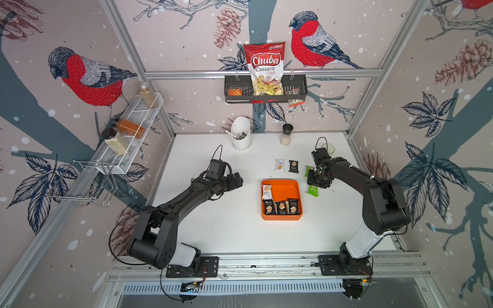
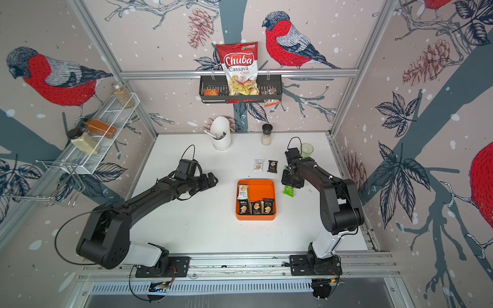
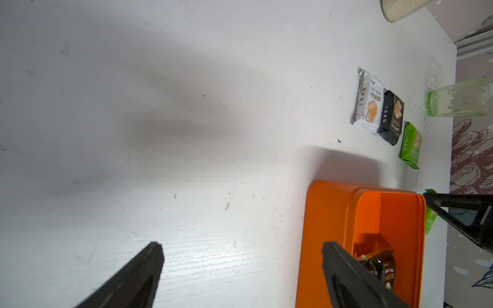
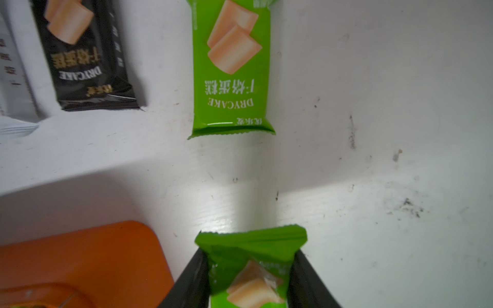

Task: Take the cookies out of the storage box
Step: Place the cookie at the center of the board, then move the storage box to the center of the board.

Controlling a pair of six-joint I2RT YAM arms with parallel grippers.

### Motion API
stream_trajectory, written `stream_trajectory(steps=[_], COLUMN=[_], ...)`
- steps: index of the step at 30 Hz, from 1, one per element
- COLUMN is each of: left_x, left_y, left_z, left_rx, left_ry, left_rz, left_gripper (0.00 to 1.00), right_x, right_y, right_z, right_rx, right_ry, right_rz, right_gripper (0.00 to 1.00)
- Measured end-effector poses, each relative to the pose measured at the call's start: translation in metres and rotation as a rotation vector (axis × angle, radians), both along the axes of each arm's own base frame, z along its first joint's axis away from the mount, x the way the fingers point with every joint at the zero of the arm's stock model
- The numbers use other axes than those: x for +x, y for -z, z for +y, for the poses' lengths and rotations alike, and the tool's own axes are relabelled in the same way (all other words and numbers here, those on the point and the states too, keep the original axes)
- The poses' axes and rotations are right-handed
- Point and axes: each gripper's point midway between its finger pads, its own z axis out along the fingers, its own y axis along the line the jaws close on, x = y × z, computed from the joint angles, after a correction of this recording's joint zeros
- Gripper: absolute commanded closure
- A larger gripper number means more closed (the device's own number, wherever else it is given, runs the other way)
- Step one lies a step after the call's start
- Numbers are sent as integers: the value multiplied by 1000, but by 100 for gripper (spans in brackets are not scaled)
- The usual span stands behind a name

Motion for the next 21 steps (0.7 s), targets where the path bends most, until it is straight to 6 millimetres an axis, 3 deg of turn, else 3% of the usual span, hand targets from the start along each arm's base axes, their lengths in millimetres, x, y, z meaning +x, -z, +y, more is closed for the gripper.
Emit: stream_trajectory(steps=[4,10,16,21], left_x=[-1,-2,1,7], left_y=[0,0,-2,-6], left_z=[1,1,0,-3], left_rx=[-2,-6,-7,-8], left_ry=[-8,-16,-13,-3], left_rz=[0,5,-1,-11], left_gripper=[3,3,3,3], right_x=[0,2,-5,-32], right_y=[12,18,3,2], right_z=[-1,0,12,27], right_rx=[-15,-48,-108,-139], right_ry=[1,-23,-79,-145], right_rz=[24,24,-4,16], right_gripper=[52,29,28,28])
